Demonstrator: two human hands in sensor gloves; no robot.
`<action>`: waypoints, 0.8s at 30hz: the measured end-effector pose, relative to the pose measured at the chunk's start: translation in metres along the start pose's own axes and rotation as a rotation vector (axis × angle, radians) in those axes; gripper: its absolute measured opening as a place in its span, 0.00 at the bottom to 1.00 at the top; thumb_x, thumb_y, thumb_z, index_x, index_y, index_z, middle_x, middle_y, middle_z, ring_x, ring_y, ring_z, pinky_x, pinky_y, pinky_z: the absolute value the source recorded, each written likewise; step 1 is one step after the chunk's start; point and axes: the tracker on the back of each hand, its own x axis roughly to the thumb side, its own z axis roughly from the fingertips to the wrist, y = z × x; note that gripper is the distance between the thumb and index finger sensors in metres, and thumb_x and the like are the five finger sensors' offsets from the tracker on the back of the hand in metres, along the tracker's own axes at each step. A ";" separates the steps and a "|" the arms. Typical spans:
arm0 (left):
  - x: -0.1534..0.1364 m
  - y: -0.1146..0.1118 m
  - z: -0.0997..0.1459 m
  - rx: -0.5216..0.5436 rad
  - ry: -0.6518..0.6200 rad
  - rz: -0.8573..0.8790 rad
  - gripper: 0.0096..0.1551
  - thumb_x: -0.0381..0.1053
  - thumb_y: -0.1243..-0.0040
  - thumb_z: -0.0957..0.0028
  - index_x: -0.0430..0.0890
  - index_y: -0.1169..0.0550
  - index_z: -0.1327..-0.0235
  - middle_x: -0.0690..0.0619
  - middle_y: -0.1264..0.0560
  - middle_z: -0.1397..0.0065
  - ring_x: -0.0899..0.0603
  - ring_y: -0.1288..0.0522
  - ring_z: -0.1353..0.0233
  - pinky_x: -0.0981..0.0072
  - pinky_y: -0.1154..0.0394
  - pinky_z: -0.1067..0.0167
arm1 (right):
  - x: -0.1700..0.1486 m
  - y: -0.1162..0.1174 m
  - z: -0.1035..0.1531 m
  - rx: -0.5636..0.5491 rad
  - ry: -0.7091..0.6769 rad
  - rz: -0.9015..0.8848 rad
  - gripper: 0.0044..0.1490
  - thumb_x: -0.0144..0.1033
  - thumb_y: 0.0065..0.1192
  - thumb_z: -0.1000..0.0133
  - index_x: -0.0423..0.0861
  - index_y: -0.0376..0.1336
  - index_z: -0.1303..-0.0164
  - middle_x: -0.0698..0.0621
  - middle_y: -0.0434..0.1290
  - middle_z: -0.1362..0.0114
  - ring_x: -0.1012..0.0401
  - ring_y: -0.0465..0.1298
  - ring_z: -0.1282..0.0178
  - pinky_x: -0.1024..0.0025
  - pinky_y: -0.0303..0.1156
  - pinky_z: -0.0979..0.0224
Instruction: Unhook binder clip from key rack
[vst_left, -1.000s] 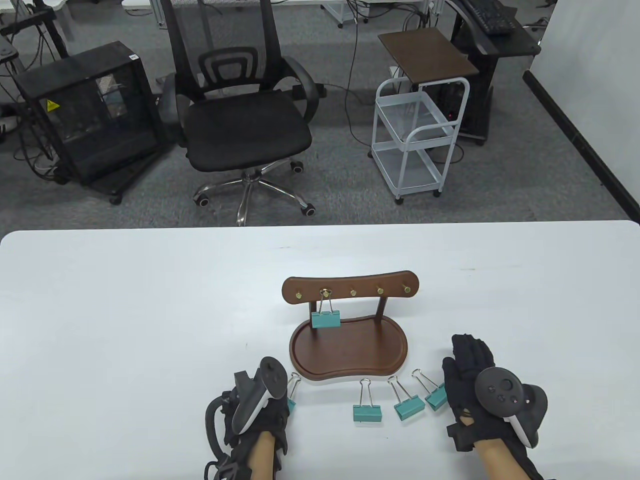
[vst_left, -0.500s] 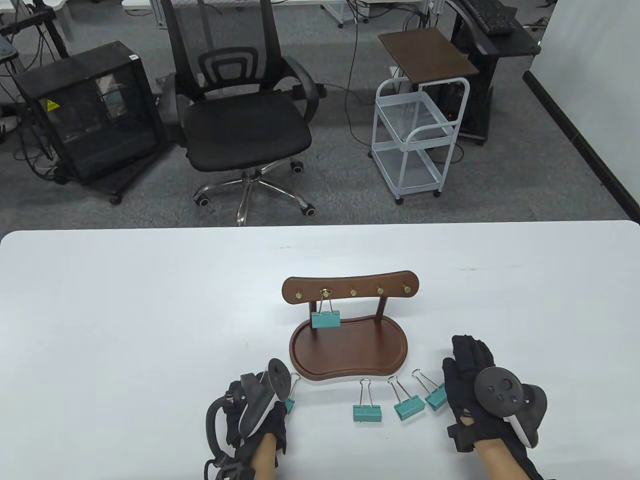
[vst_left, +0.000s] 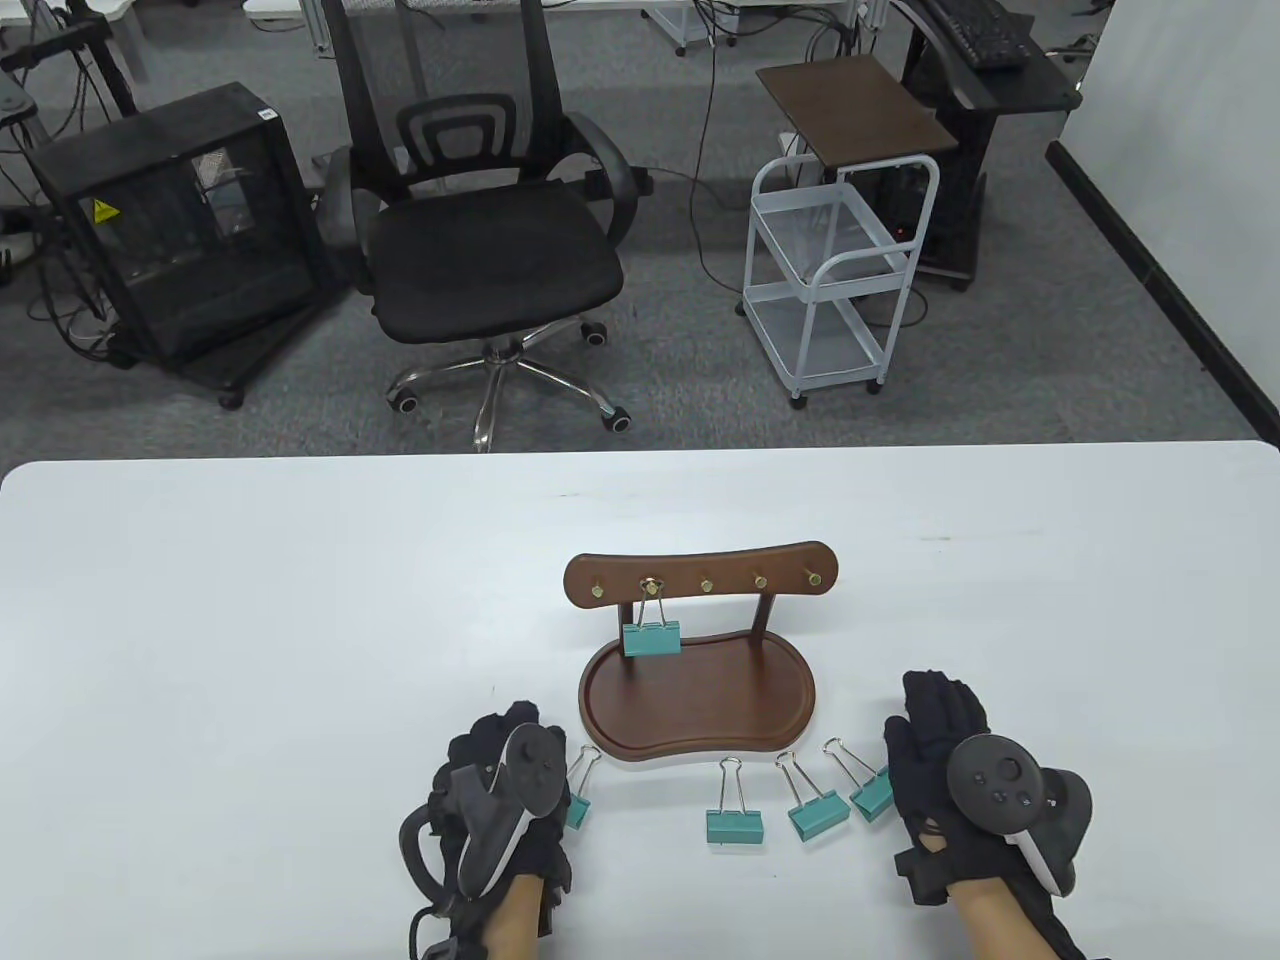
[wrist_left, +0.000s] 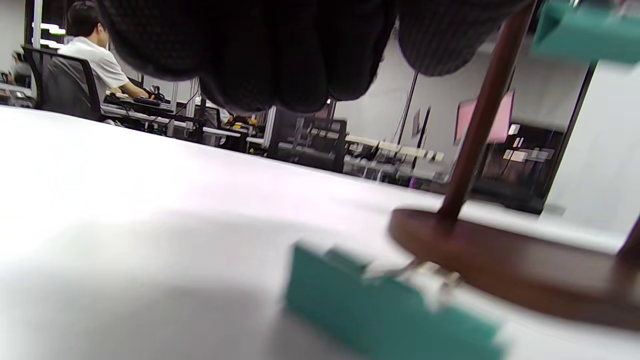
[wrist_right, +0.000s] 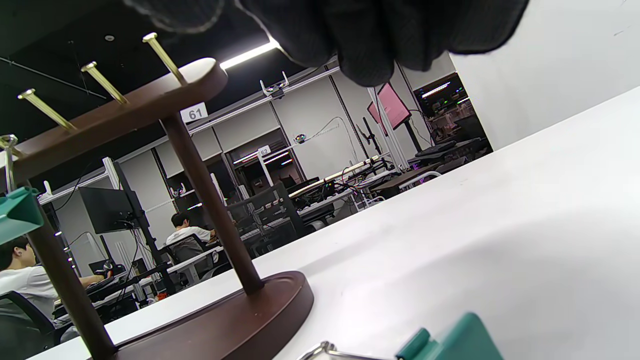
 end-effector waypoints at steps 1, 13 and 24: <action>0.001 0.004 0.001 0.006 -0.006 0.051 0.31 0.66 0.47 0.43 0.57 0.27 0.29 0.52 0.26 0.29 0.42 0.25 0.32 0.42 0.28 0.36 | 0.000 0.000 0.000 -0.001 0.000 -0.001 0.38 0.55 0.50 0.52 0.49 0.58 0.34 0.42 0.64 0.26 0.43 0.62 0.27 0.49 0.64 0.29; 0.017 0.010 -0.015 -0.095 -0.025 0.590 0.47 0.75 0.46 0.45 0.54 0.39 0.17 0.48 0.40 0.13 0.36 0.38 0.16 0.41 0.34 0.26 | -0.002 -0.001 0.000 -0.006 0.019 -0.003 0.38 0.55 0.50 0.52 0.49 0.58 0.34 0.42 0.64 0.26 0.43 0.62 0.27 0.50 0.64 0.29; 0.045 -0.002 -0.041 -0.265 0.072 0.777 0.55 0.72 0.36 0.48 0.50 0.44 0.14 0.44 0.45 0.11 0.32 0.43 0.14 0.37 0.36 0.25 | -0.007 -0.004 0.000 -0.011 0.039 -0.022 0.38 0.55 0.50 0.52 0.49 0.58 0.34 0.42 0.64 0.26 0.42 0.62 0.27 0.49 0.64 0.29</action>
